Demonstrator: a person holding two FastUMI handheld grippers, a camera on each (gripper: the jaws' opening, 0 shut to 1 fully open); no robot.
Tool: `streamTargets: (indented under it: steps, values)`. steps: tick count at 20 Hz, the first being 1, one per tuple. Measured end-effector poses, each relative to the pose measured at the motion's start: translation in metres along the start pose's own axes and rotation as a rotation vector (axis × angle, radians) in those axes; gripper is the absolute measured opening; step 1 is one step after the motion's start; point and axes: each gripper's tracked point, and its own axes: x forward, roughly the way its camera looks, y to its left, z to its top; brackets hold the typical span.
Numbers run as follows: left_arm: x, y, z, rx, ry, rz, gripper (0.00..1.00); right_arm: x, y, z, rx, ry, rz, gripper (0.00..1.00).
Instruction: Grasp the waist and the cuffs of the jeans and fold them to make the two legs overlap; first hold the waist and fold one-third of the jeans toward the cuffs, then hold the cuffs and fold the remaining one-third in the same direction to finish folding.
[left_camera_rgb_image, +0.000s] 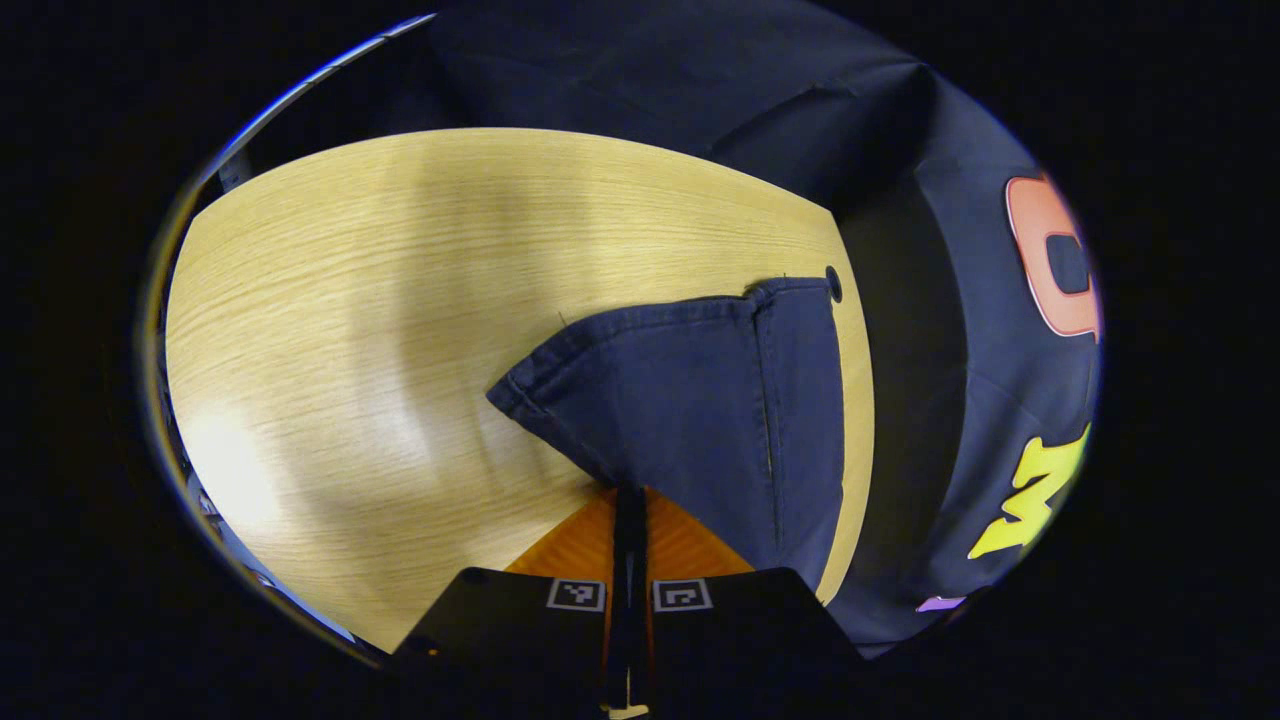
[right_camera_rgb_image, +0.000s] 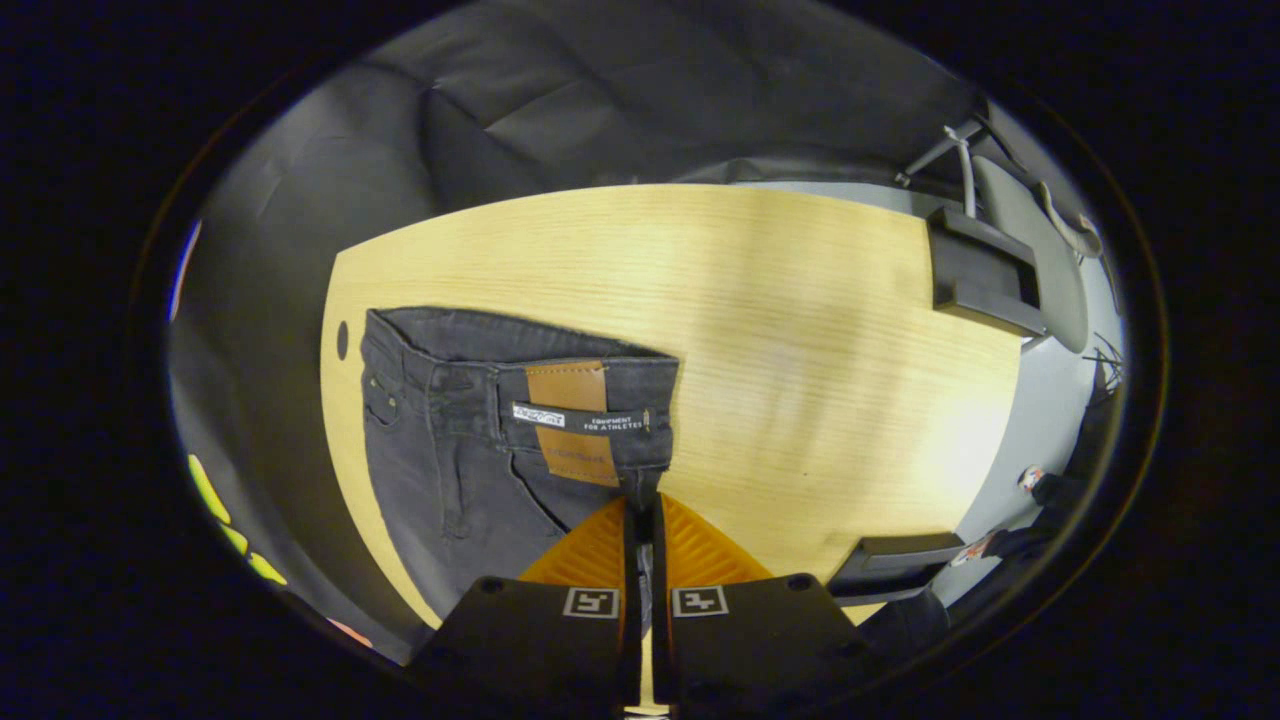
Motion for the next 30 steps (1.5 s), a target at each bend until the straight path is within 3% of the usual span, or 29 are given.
streamTargets:
  steps: [5,14,23,30]
  values:
    - [-0.031,-0.014,-0.005,-0.068,0.012,-0.045,0.04,-0.028,0.019,-0.005,0.010,0.005,0.049,0.05]
    - [-0.071,-0.070,0.010,-0.229,0.059,-0.126,0.03,-0.097,0.111,-0.005,-0.067,0.009,0.169,0.05]
    - [-0.027,-0.145,0.045,-0.244,0.093,-0.105,0.03,-0.089,0.207,0.012,-0.081,0.052,0.190,0.05]
    - [0.045,-0.199,0.065,-0.193,0.115,-0.070,0.04,-0.029,0.271,0.027,-0.123,0.048,0.177,0.05]
